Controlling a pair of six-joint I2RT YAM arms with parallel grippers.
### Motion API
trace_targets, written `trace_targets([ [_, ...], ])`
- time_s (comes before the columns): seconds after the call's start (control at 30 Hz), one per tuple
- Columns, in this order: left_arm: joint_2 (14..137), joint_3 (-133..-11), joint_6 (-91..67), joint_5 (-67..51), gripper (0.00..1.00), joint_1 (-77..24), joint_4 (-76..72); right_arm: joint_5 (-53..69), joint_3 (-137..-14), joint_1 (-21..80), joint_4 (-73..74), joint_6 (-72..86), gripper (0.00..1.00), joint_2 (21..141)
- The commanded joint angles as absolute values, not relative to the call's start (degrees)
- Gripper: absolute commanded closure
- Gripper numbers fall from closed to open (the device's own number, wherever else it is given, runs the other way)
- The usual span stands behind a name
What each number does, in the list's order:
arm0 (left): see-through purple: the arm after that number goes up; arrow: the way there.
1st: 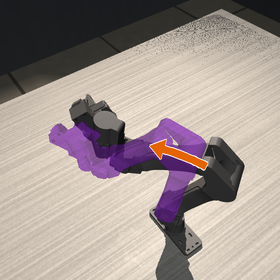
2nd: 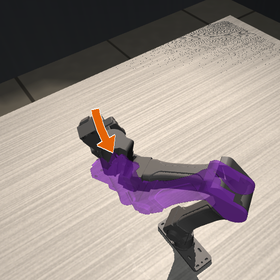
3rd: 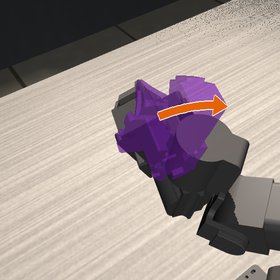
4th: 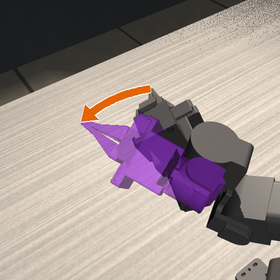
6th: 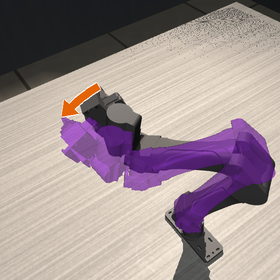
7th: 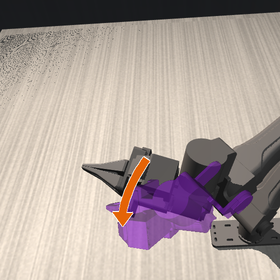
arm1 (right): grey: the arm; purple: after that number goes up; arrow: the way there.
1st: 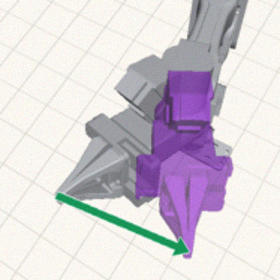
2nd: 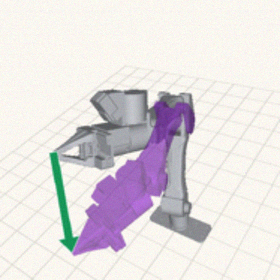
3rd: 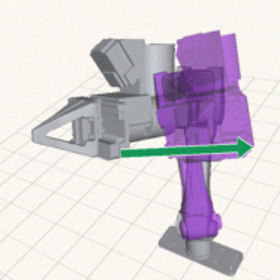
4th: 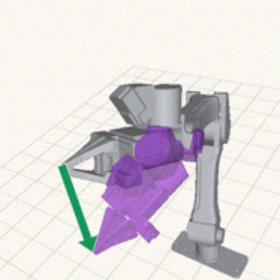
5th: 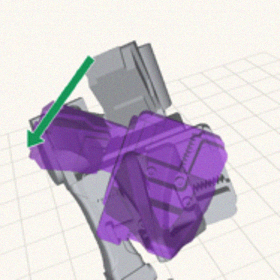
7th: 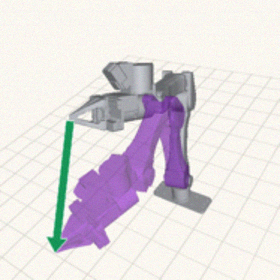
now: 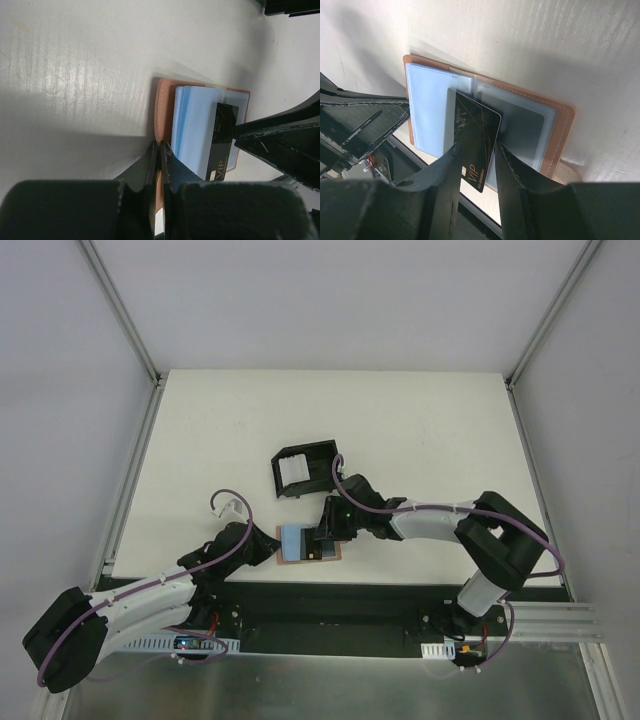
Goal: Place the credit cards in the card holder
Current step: Insert the credit card into the card holder.
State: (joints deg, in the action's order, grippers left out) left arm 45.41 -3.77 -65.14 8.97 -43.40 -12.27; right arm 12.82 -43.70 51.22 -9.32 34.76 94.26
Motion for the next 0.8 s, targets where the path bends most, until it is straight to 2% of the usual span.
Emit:
trace_targets([
  [0.0, 45.88, -1.14, -64.16, 8.35, 1.0, -43.07, -11.87, 12.74, -45.26, 52.03, -6.5, 33.92, 0.65, 94.92],
  [0.37, 46.41, -1.14, -64.16, 8.09, 1.0, -42.98, -12.57, 15.82, -46.49, 52.29, -11.42, 37.0, 0.66, 97.2],
  [0.5, 46.76, -1.14, -64.16, 7.82, 1.0, -43.07, -13.09, 15.73, -47.11, 52.29, -13.0, 38.5, 0.69, 98.17],
  [0.77, 46.5, -0.79, -64.25, 7.82, 1.0, -43.07, -13.1, 12.75, -46.76, 52.38, -9.33, 37.09, 0.71, 96.95],
])
